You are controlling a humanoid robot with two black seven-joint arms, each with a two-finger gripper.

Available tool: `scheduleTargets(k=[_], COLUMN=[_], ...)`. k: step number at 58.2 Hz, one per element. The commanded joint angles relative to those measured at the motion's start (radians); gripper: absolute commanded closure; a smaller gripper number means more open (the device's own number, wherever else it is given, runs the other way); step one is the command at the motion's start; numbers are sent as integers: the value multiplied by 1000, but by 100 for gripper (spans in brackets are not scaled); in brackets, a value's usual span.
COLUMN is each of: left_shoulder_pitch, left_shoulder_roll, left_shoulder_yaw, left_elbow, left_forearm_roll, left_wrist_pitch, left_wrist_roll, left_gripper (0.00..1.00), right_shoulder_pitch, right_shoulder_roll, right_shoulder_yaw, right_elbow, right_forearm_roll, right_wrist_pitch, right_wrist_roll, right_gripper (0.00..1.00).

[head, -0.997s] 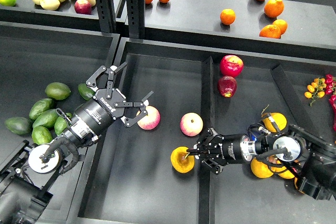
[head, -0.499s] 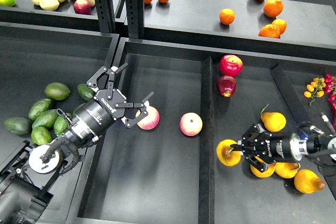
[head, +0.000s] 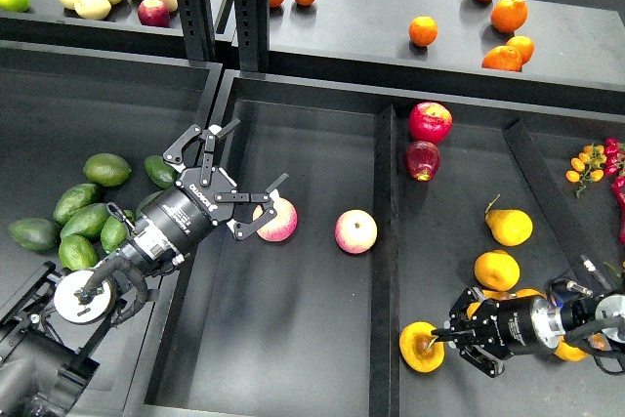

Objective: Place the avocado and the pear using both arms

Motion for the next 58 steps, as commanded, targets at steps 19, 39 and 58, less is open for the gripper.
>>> scheduleTargets(k=[19, 39, 58], left_shoulder_pitch=[0, 1, 1], left_shoulder_roll=[0, 0, 0], left_shoulder_yaw=[-1, 2, 2], left_elbow=[0, -2, -9], left_forearm_roll=[0, 0, 0], left_wrist_pitch=[0, 0, 0], left_wrist_roll=[0, 0, -2], left_gripper=[0, 0, 0], right_shoulder_pitch=[-34, -16, -23], right_shoulder_roll=[-5, -80, -106], right_shoulder_yaw=[-6, 151, 354], right_elbow=[-36, -21, -23], right_forearm_roll=[-4, -1, 1], right_wrist_pitch=[0, 0, 0], right_wrist_roll=[0, 0, 0], right_gripper=[63, 14, 6])
